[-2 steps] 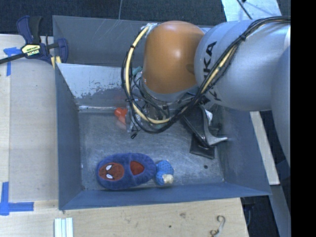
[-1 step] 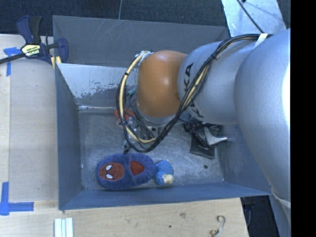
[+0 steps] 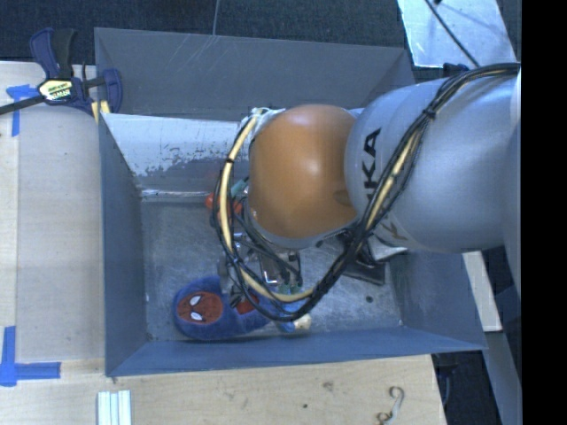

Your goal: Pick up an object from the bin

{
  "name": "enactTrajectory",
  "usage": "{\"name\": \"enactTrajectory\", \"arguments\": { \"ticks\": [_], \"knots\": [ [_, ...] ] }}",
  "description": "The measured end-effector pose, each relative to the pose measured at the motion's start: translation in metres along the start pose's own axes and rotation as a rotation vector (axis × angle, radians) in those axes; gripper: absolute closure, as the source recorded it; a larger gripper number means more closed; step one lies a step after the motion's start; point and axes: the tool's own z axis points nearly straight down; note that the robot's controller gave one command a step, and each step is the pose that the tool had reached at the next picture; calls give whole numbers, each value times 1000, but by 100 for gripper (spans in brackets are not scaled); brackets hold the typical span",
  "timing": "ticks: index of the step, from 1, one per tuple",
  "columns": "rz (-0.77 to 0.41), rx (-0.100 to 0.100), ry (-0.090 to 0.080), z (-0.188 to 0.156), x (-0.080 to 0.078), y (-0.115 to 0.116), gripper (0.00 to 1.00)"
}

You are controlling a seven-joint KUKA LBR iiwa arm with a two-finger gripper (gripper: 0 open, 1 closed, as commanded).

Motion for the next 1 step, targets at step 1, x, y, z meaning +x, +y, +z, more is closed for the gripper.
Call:
{"name": "enactTrajectory", "arguments": {
  "ticks": [1],
  "knots": [
    [11, 1, 4, 36, -7, 1, 100]
  ]
}}
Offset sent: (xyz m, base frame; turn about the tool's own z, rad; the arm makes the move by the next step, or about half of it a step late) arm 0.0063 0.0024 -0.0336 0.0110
